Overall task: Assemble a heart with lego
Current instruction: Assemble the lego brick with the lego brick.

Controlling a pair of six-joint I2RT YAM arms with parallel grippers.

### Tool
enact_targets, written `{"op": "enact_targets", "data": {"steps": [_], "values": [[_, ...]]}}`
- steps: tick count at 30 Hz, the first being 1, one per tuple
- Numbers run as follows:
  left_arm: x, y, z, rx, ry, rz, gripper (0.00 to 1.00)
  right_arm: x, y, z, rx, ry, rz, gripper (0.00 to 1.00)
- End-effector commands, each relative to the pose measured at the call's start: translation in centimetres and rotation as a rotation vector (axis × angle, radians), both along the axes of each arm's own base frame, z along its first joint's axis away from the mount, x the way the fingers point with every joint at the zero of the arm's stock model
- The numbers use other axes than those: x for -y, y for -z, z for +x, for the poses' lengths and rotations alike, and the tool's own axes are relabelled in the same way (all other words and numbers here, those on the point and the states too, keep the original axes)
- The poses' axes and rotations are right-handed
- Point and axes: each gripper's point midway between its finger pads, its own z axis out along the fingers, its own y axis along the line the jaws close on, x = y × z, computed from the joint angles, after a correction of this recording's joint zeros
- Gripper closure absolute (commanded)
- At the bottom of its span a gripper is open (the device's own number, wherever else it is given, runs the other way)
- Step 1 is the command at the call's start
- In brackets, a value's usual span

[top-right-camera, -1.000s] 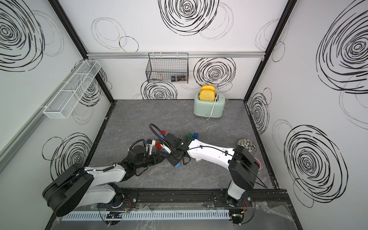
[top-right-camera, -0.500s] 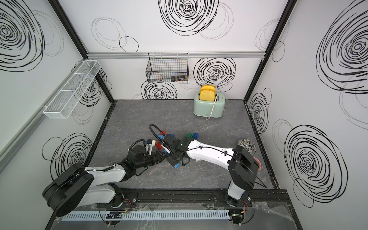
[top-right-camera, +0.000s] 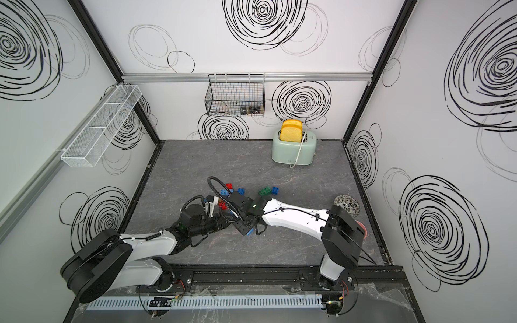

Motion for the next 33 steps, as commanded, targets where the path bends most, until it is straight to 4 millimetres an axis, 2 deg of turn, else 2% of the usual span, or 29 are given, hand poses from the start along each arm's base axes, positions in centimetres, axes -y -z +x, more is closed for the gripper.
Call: {"op": "enact_targets", "data": {"steps": [1, 7, 13, 20, 27, 33], "values": [[-0.3, 1.7, -0.6, -0.052, -0.008, 0.048, 0.42, 1.1, 2.6, -1.7, -0.114, -0.002, -0.038, 0.70], [-0.2, 1.6, -0.6, -0.050, -0.007, 0.046, 0.42, 2.9, 4.9, -1.6, -0.178, 0.011, -0.079, 0.70], [-0.1, 1.7, -0.6, -0.052, -0.004, 0.045, 0.42, 3.5, 6.1, -1.3, -0.194, 0.006, -0.164, 0.70], [0.0, 1.9, -0.8, -0.057, 0.000, 0.042, 0.42, 3.6, 6.0, -0.1, -0.090, 0.024, -0.262, 0.71], [-0.2, 1.9, -0.9, -0.058, -0.004, 0.042, 0.42, 2.6, 5.6, -0.7, -0.017, 0.004, -0.263, 0.72], [-0.2, 1.8, -0.9, -0.056, -0.004, 0.039, 0.42, 3.4, 6.7, -1.7, -0.131, -0.010, -0.207, 0.72]]}}
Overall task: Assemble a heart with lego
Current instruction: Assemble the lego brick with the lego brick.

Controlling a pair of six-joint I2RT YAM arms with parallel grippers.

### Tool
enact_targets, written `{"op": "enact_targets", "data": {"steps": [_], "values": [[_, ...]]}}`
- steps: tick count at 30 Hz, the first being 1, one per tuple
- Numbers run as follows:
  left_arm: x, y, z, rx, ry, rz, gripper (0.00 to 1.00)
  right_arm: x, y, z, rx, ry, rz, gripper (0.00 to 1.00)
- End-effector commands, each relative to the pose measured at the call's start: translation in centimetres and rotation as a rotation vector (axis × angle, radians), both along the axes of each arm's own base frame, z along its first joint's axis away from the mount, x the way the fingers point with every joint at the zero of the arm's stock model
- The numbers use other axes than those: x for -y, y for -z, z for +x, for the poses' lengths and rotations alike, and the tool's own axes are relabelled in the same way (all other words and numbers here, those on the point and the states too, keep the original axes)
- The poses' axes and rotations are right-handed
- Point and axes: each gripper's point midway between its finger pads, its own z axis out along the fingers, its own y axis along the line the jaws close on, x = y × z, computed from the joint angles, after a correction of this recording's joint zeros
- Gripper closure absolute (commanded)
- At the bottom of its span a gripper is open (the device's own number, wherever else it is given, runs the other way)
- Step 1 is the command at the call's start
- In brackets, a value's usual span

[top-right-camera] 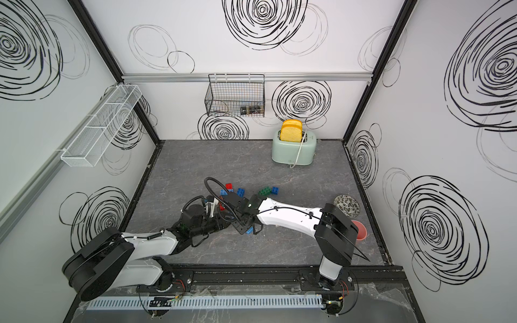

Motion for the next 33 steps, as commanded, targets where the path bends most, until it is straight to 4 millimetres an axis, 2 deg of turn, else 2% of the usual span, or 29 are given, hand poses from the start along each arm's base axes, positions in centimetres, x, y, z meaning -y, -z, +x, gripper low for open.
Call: {"op": "enact_targets", "data": {"steps": [1, 6, 12, 16, 24, 33], "values": [[-0.4, 1.7, -1.0, -0.058, 0.000, 0.040, 0.42, 3.6, 5.9, -2.5, -0.184, -0.024, -0.123, 0.72], [-0.3, 1.4, -0.9, -0.052, 0.004, 0.036, 0.42, 4.1, 5.1, -1.7, -0.192, -0.010, -0.080, 0.72], [0.2, 0.5, -0.6, -0.042, 0.016, 0.016, 0.41, 2.6, 3.6, -1.2, -0.102, -0.052, -0.093, 0.71], [0.2, 0.0, -0.5, -0.036, 0.016, 0.008, 0.41, 2.3, 3.8, -1.4, -0.045, -0.079, -0.133, 0.71], [0.2, 0.2, -0.5, -0.040, 0.018, 0.006, 0.41, 2.8, 5.9, -2.6, -0.073, -0.089, -0.180, 0.72], [0.5, -0.7, -0.6, -0.032, 0.031, -0.023, 0.41, 1.8, 4.4, -1.9, -0.102, -0.091, -0.123, 0.70]]}}
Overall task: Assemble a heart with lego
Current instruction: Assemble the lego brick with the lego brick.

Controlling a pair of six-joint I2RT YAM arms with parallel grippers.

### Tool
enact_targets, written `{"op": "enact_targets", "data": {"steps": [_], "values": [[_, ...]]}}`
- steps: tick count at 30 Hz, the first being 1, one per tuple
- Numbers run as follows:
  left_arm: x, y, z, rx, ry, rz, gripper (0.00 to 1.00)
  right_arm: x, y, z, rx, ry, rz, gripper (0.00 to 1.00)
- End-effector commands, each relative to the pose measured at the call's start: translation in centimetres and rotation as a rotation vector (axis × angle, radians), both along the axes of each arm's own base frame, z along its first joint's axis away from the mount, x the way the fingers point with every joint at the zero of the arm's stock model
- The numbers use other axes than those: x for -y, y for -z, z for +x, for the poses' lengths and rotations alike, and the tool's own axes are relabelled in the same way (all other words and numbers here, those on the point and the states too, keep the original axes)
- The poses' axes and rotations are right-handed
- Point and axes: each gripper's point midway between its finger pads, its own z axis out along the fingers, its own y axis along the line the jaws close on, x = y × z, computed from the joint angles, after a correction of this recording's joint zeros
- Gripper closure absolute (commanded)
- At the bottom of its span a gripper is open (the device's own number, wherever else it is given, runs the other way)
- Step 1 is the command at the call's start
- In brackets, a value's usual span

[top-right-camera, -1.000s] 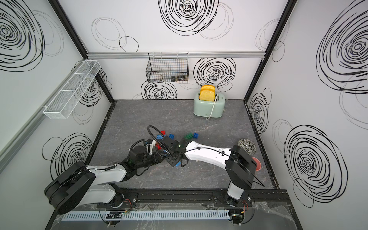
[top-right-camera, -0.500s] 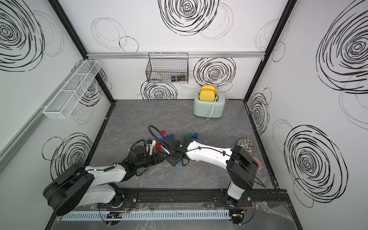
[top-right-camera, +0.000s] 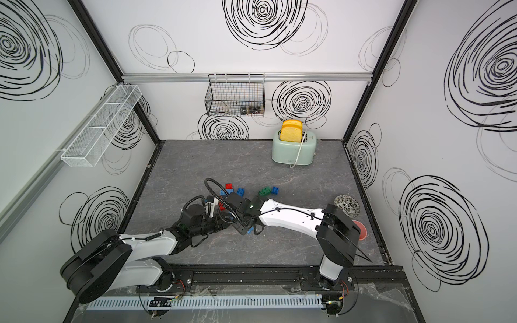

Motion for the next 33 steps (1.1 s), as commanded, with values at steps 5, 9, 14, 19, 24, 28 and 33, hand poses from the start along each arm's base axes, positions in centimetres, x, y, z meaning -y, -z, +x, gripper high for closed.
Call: {"op": "enact_targets", "data": {"steps": [5, 9, 14, 19, 24, 28, 33], "values": [[0.5, -2.2, -0.2, -0.008, 0.022, -0.083, 0.39, 1.6, 2.6, -1.2, -0.114, -0.024, -0.089, 0.68], [0.0, -3.2, 0.1, 0.007, 0.007, -0.097, 0.38, 1.5, 1.7, -0.6, -0.101, -0.026, -0.080, 0.68], [-1.9, -3.0, 0.2, 0.000, -0.034, -0.063, 0.38, 1.3, 1.2, -0.2, -0.086, -0.036, -0.096, 0.68], [-4.0, -2.3, 0.3, -0.008, -0.082, -0.030, 0.38, 0.8, 0.9, -0.1, -0.081, -0.047, -0.085, 0.65], [-4.9, -2.2, 0.6, -0.010, -0.098, -0.041, 0.38, -0.5, -0.4, -0.2, -0.091, -0.083, -0.039, 0.58], [-5.0, -2.2, 0.6, -0.006, -0.096, -0.029, 0.37, -0.7, -1.4, 0.1, -0.080, -0.088, -0.024, 0.54], [-5.0, -2.1, 0.6, -0.006, -0.098, -0.028, 0.36, -0.7, -1.9, 0.2, -0.078, -0.100, -0.020, 0.47]]}}
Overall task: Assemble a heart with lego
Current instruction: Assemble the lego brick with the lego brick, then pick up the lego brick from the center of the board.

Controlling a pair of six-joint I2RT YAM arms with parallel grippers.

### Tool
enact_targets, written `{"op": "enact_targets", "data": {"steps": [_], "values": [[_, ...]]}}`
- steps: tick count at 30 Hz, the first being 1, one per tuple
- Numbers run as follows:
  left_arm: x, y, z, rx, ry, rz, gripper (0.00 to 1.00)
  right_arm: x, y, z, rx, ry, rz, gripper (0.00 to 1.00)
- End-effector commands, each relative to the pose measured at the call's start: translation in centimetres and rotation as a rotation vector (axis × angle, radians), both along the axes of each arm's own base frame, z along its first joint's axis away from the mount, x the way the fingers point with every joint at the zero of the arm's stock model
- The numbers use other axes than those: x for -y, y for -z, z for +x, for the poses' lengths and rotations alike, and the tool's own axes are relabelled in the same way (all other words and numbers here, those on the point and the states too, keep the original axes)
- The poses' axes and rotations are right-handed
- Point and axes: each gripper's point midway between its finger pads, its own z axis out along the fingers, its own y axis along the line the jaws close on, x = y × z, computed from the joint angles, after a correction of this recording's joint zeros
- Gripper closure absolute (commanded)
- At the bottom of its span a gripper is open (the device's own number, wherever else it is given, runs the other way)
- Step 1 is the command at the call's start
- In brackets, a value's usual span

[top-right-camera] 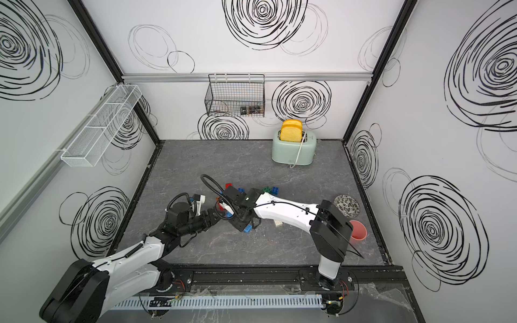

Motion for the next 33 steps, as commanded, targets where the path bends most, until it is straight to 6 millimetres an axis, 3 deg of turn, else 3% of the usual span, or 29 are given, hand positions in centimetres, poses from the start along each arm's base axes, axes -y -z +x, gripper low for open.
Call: {"op": "enact_targets", "data": {"steps": [1, 5, 12, 16, 26, 33], "values": [[0.0, -0.3, 0.0, 0.027, 0.009, -0.004, 0.36, 0.2, -1.1, -0.1, -0.010, -0.020, 0.003, 0.46], [-0.2, -0.5, 0.2, 0.032, 0.004, 0.005, 0.35, 0.0, -2.3, 0.2, -0.010, -0.018, 0.038, 0.40], [-0.5, -0.7, 0.6, 0.040, 0.006, 0.054, 0.35, 0.9, -5.5, 2.5, 0.048, 0.054, 0.114, 0.39], [-0.8, -1.0, 1.0, 0.049, -0.001, 0.061, 0.35, 2.6, -6.6, 4.5, 0.072, 0.137, 0.157, 0.39], [-0.4, -1.3, 1.5, 0.059, 0.024, 0.056, 0.35, 12.2, -1.9, 10.7, 0.040, 0.526, 0.185, 0.39], [-0.3, -1.2, 1.5, 0.057, 0.035, 0.049, 0.35, 16.4, 2.8, 13.9, 0.038, 0.708, 0.159, 0.39]]}}
